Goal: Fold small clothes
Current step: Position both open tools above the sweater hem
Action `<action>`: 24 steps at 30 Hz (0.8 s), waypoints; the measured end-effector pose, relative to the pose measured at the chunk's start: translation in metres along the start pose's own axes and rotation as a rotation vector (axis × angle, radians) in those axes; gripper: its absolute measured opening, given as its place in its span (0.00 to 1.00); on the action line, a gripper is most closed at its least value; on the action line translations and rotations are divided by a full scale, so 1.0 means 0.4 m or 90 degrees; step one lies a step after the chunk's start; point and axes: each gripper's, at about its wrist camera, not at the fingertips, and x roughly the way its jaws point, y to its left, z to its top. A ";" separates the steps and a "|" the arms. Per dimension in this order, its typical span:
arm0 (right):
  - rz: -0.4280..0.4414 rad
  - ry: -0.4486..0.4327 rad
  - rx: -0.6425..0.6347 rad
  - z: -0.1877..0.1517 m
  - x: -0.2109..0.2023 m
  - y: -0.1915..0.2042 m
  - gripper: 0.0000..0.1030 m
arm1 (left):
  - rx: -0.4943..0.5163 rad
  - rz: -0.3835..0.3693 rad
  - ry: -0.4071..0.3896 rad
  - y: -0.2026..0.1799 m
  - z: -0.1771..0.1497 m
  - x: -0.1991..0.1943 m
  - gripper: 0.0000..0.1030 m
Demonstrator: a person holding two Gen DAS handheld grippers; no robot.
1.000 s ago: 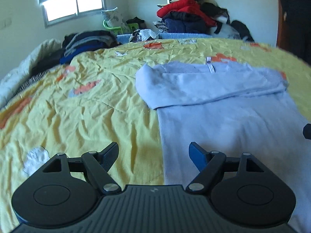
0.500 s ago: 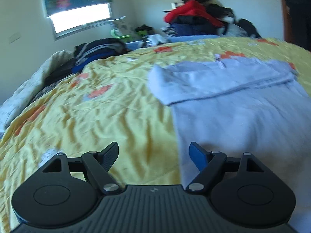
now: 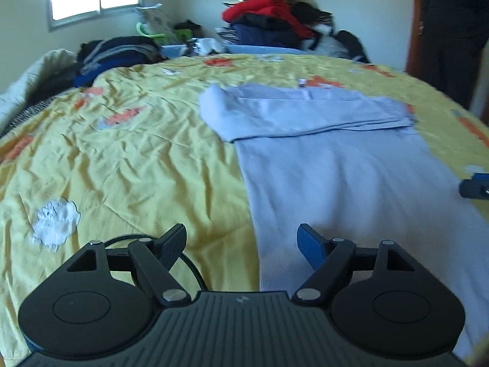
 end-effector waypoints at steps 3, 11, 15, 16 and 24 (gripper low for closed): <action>-0.008 0.001 -0.002 0.000 -0.032 -0.023 0.96 | 0.015 -0.014 0.014 0.012 -0.014 -0.027 0.77; 0.028 0.013 -0.073 -0.029 -0.115 -0.028 0.96 | 0.063 -0.042 0.058 0.012 -0.064 -0.087 0.77; 0.023 0.034 -0.104 -0.038 -0.141 0.002 0.96 | 0.047 -0.045 0.082 -0.010 -0.079 -0.102 0.77; 0.027 0.038 -0.104 -0.039 -0.146 0.007 0.96 | 0.046 -0.039 0.086 -0.017 -0.081 -0.103 0.77; 0.044 0.062 -0.088 -0.056 -0.160 0.051 0.96 | 0.075 0.017 0.094 -0.063 -0.090 -0.115 0.77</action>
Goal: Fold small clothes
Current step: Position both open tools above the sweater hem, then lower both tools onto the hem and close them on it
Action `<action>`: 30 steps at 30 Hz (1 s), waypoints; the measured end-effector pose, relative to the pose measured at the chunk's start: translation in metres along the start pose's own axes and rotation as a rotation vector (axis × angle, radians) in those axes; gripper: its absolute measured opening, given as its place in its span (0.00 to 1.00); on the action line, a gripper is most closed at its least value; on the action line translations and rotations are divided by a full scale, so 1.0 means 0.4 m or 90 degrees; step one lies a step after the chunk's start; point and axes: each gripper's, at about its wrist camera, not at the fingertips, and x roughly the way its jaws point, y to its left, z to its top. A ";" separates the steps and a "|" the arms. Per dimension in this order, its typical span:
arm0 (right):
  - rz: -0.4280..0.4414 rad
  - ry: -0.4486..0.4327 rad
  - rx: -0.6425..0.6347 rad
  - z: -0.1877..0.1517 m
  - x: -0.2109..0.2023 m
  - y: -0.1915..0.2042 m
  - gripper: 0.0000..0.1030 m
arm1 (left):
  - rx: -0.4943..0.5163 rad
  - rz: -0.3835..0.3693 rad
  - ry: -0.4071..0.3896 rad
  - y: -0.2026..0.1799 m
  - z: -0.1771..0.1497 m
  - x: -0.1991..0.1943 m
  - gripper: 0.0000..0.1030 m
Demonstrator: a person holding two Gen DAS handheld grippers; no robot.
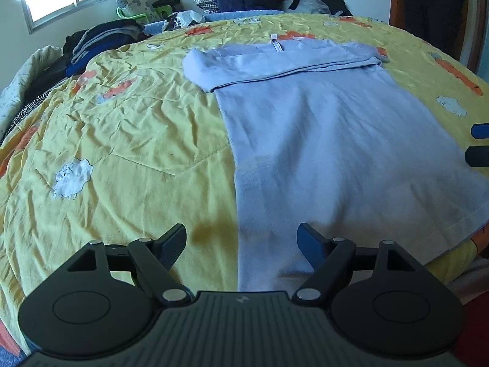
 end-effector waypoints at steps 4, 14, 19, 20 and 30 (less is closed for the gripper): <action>0.005 0.014 0.007 -0.002 0.005 0.000 0.95 | 0.000 0.001 0.002 -0.003 0.000 -0.002 0.77; 0.058 0.050 0.078 -0.007 -0.021 -0.079 0.85 | 0.021 -0.164 0.074 0.038 -0.023 -0.028 0.78; 0.112 0.081 0.119 -0.032 -0.041 -0.136 0.79 | 0.010 -0.223 0.084 0.068 -0.038 -0.028 0.78; 0.123 0.086 0.125 -0.038 -0.043 -0.142 0.78 | -0.003 -0.230 0.087 0.074 -0.036 -0.026 0.78; 0.173 0.124 0.149 -0.059 -0.039 -0.167 0.73 | -0.084 -0.310 0.101 0.087 -0.005 -0.001 0.77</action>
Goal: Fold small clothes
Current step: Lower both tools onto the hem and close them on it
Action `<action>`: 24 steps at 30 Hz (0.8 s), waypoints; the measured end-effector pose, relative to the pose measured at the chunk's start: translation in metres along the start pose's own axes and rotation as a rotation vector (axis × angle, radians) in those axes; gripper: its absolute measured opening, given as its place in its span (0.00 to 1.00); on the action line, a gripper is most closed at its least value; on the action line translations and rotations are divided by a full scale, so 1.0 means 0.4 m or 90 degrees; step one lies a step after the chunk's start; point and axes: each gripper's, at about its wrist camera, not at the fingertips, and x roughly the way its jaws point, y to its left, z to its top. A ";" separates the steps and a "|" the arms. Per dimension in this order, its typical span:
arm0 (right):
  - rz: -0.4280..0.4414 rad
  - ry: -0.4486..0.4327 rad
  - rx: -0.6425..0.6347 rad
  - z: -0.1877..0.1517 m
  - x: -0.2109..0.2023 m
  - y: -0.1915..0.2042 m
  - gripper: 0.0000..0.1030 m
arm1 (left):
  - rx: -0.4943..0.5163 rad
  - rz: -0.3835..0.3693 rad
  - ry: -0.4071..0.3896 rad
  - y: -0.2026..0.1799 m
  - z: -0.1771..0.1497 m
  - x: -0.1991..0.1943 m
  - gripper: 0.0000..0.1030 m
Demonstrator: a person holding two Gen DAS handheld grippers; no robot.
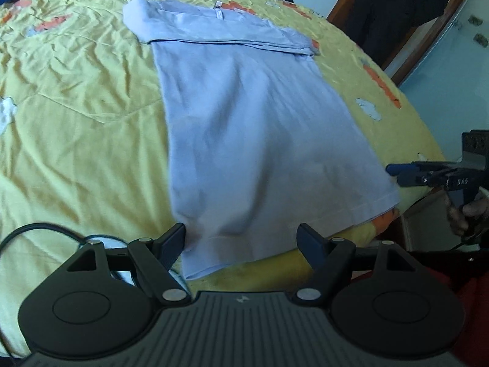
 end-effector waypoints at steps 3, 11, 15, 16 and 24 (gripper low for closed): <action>0.038 0.009 -0.001 -0.005 0.003 0.000 0.63 | -0.023 -0.029 -0.003 -0.002 0.005 0.008 0.77; 0.103 0.007 0.036 -0.011 0.035 0.002 0.48 | -0.032 -0.025 -0.006 -0.009 0.023 0.027 0.57; 0.059 0.015 -0.024 -0.008 0.066 0.063 0.25 | -0.022 0.022 -0.005 -0.016 0.026 0.030 0.25; 0.037 0.014 -0.044 -0.009 0.073 0.081 0.20 | -0.022 0.031 -0.004 -0.015 0.025 0.030 0.13; -0.034 0.009 -0.111 -0.011 0.075 0.136 0.10 | 0.023 0.077 -0.039 -0.055 0.018 0.017 0.07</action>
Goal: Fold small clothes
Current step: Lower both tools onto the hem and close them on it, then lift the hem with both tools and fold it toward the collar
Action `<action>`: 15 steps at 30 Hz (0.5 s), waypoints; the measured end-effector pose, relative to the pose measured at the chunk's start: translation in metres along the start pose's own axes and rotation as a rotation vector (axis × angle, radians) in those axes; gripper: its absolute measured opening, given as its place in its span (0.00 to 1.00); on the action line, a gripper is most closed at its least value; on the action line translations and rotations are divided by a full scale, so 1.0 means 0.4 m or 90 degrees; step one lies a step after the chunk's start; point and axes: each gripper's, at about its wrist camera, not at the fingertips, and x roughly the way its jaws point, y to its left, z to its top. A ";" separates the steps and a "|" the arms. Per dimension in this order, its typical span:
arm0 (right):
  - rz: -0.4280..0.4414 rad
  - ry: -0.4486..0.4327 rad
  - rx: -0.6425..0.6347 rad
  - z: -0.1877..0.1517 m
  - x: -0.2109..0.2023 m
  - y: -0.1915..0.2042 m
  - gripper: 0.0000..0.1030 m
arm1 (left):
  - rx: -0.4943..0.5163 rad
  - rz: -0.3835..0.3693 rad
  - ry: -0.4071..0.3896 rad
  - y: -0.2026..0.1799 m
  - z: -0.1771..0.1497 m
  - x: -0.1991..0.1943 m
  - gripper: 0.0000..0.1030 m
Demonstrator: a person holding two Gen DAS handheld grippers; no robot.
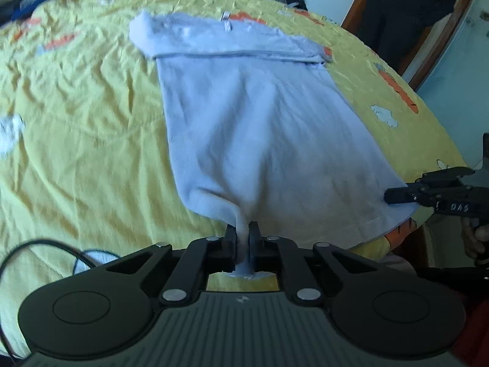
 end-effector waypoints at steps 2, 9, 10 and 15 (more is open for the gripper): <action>0.010 -0.020 0.009 0.012 -0.012 0.003 0.10 | 0.011 0.007 -0.021 -0.012 0.009 -0.014 0.07; 0.001 -0.099 -0.019 0.098 -0.030 0.020 0.09 | 0.006 0.031 -0.106 -0.031 0.088 -0.037 0.07; -0.004 -0.106 -0.026 0.109 -0.026 0.021 0.09 | -0.002 0.032 -0.115 -0.030 0.101 -0.035 0.07; -0.046 -0.139 -0.045 0.167 0.005 0.022 0.09 | -0.039 0.054 -0.150 -0.025 0.162 -0.018 0.07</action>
